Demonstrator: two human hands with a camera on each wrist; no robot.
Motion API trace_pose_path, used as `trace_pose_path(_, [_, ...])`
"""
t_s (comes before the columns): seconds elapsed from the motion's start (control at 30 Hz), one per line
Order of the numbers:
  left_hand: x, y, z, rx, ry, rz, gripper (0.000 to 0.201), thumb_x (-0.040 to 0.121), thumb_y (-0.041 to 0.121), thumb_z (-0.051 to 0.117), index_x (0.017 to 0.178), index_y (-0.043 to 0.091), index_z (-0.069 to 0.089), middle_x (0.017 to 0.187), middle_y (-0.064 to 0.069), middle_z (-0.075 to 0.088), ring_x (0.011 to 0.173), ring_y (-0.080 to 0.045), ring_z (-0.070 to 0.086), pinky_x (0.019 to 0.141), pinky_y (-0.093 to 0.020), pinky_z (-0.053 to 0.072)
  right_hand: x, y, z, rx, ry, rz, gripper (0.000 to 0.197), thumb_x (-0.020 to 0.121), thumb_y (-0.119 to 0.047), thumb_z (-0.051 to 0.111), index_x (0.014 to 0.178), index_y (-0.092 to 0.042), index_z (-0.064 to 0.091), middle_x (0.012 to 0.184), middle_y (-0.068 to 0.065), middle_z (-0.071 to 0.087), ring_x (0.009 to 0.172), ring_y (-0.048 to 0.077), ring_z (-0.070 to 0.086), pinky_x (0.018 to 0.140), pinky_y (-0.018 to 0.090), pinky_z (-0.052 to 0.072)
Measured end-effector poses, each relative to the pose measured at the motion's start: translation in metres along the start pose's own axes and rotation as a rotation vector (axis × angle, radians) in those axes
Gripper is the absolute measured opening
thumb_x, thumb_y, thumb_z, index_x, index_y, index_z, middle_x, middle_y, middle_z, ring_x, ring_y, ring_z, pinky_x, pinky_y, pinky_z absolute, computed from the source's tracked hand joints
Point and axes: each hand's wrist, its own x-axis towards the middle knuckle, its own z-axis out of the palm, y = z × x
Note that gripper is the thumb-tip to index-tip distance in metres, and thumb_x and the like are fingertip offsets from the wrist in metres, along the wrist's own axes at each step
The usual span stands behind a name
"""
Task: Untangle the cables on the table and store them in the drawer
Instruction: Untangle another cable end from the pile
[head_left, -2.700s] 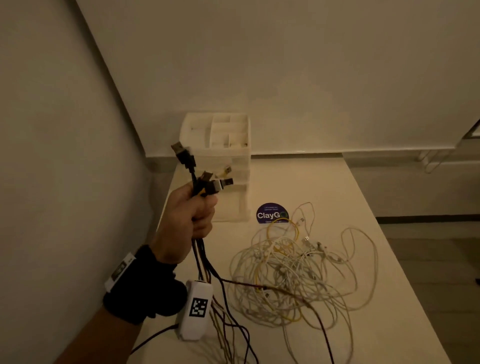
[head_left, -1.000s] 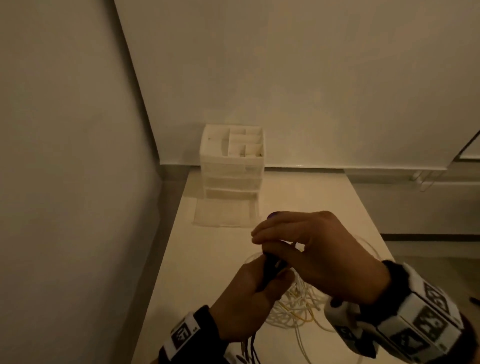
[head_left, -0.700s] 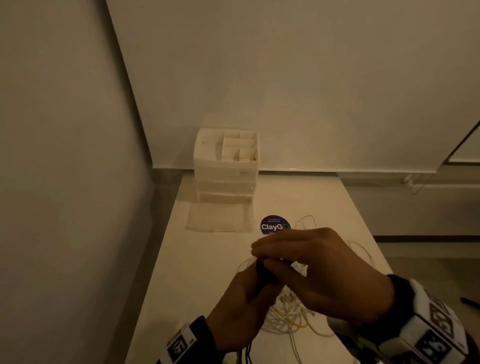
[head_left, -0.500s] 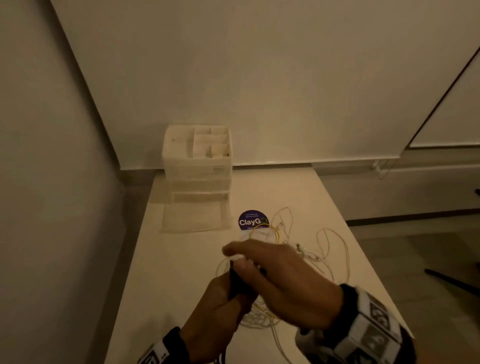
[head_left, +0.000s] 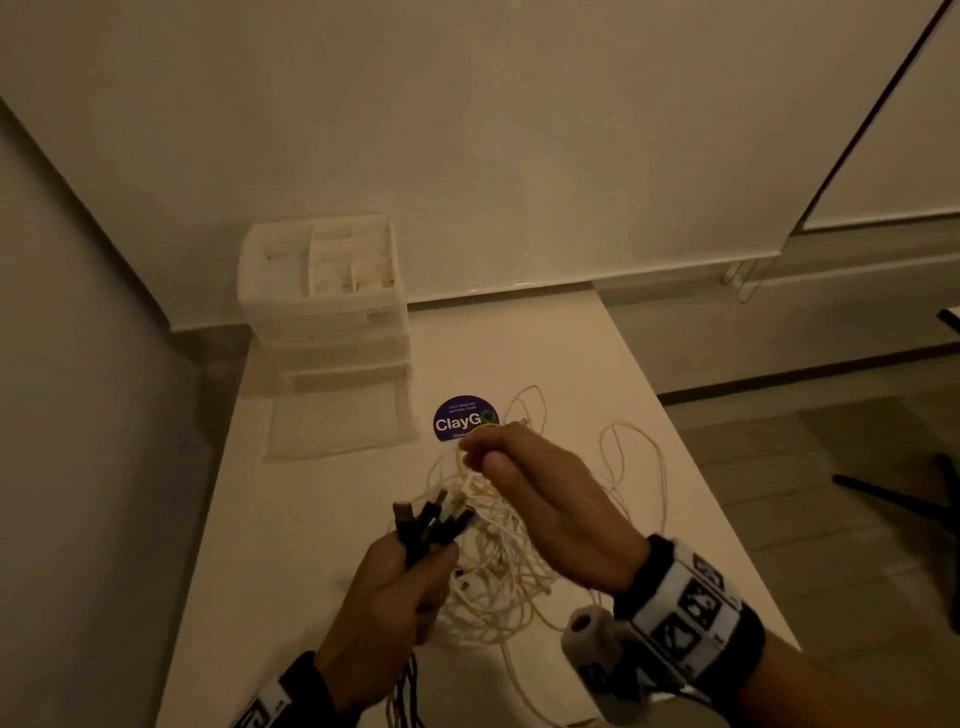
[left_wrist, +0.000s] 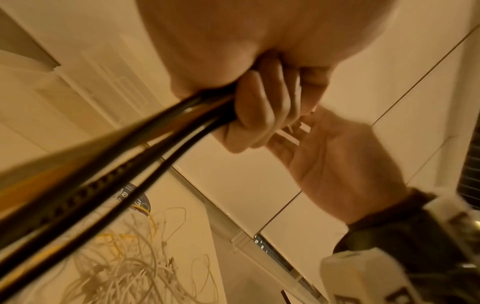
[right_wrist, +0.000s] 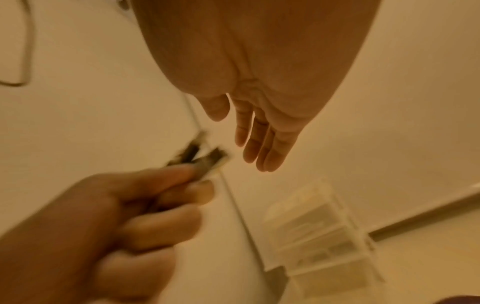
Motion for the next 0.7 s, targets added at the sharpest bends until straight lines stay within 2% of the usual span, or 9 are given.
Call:
trace_pose_path(0.07, [0.005, 0.004, 0.003, -0.003, 0.038, -0.018, 0.035, 0.085, 0.021, 0.066, 0.058, 0.017, 0.044, 0.048, 0.001, 0.025, 0.036, -0.009, 0.017, 0.038, -0.018, 0.017, 0.017, 0.046, -0.030, -0.037, 0.066, 0.153, 0.018, 0.099, -0.023, 0.047, 0.102, -0.018, 0.064, 0.091, -0.003, 0.070, 0.082, 0.008, 0.066, 0.075, 0.026, 0.051])
trace_pose_path(0.13, [0.010, 0.008, 0.006, -0.011, 0.073, -0.014, 0.038, 0.088, 0.021, 0.057, 0.057, 0.014, 0.036, 0.048, 0.001, 0.023, 0.036, -0.009, 0.014, 0.038, -0.016, 0.017, 0.033, 0.109, -0.055, -0.225, 0.061, 0.378, 0.014, 0.096, -0.019, 0.052, 0.093, -0.016, 0.066, 0.085, 0.001, 0.071, 0.079, 0.016, 0.067, 0.072, 0.030, 0.049])
trace_pose_path(0.23, [0.015, 0.010, 0.009, 0.000, 0.151, 0.030, 0.037, 0.086, 0.024, 0.050, 0.059, 0.013, 0.029, 0.048, 0.000, 0.021, 0.039, -0.009, 0.013, 0.038, -0.016, 0.019, 0.037, 0.208, -0.067, -0.542, -0.101, 0.753, 0.022, 0.092, -0.025, 0.054, 0.099, -0.007, 0.065, 0.102, 0.013, 0.069, 0.095, 0.029, 0.064, 0.073, 0.028, 0.045])
trace_pose_path(0.33, [0.021, 0.007, 0.010, 0.018, 0.254, 0.051, 0.035, 0.089, 0.022, 0.049, 0.062, 0.011, 0.030, 0.050, 0.001, 0.022, 0.041, -0.009, 0.013, 0.037, -0.016, 0.019, 0.022, 0.267, -0.050, -0.519, -0.261, 1.000, 0.041, 0.089, -0.039, 0.058, 0.106, -0.002, 0.061, 0.110, 0.016, 0.066, 0.098, 0.032, 0.064, 0.077, 0.033, 0.051])
trace_pose_path(0.4, [0.026, 0.005, 0.011, 0.016, 0.288, 0.050, 0.034, 0.090, 0.021, 0.049, 0.063, 0.011, 0.031, 0.050, 0.001, 0.022, 0.040, -0.009, 0.014, 0.036, -0.016, 0.018, 0.012, 0.281, -0.036, -0.377, -0.286, 1.040, 0.036, 0.089, -0.036, 0.059, 0.095, -0.001, 0.066, 0.095, 0.015, 0.072, 0.082, 0.028, 0.068, 0.074, 0.034, 0.056])
trace_pose_path(0.5, [0.033, 0.006, 0.012, 0.006, 0.308, 0.069, 0.030, 0.083, 0.025, 0.052, 0.065, 0.011, 0.032, 0.052, 0.000, 0.023, 0.041, -0.010, 0.014, 0.037, -0.017, 0.019, 0.007, 0.277, -0.026, -0.187, -0.177, 1.025, 0.025, 0.090, -0.019, 0.059, 0.073, -0.003, 0.067, 0.064, 0.008, 0.067, 0.053, 0.020, 0.060, 0.055, 0.027, 0.052])
trace_pose_path(0.57, [0.038, 0.007, 0.012, 0.024, 0.317, 0.081, 0.031, 0.086, 0.024, 0.052, 0.066, 0.012, 0.032, 0.053, -0.003, 0.021, 0.045, -0.014, 0.010, 0.039, -0.020, 0.016, 0.009, 0.259, -0.030, 0.010, -0.040, 0.982, 0.025, 0.092, -0.014, 0.056, 0.073, -0.001, 0.065, 0.058, 0.009, 0.062, 0.050, 0.022, 0.056, 0.049, 0.025, 0.046])
trace_pose_path(0.63, [0.045, 0.010, 0.013, 0.041, 0.321, 0.098, 0.033, 0.092, 0.021, 0.049, 0.066, 0.012, 0.032, 0.055, -0.006, 0.020, 0.047, -0.017, 0.008, 0.041, -0.022, 0.014, 0.015, 0.226, -0.037, 0.289, 0.107, 0.897, 0.024, 0.095, -0.012, 0.052, 0.079, 0.003, 0.063, 0.059, 0.014, 0.059, 0.052, 0.025, 0.055, 0.051, 0.030, 0.045])
trace_pose_path(0.7, [0.053, 0.019, 0.014, 0.019, 0.338, 0.108, 0.032, 0.094, 0.021, 0.049, 0.067, 0.013, 0.033, 0.054, -0.004, 0.020, 0.042, -0.012, 0.011, 0.039, -0.019, 0.015, 0.019, 0.179, -0.047, 0.557, 0.173, 0.778, 0.024, 0.099, -0.013, 0.048, 0.087, 0.003, 0.061, 0.062, 0.014, 0.055, 0.054, 0.026, 0.053, 0.054, 0.034, 0.046])
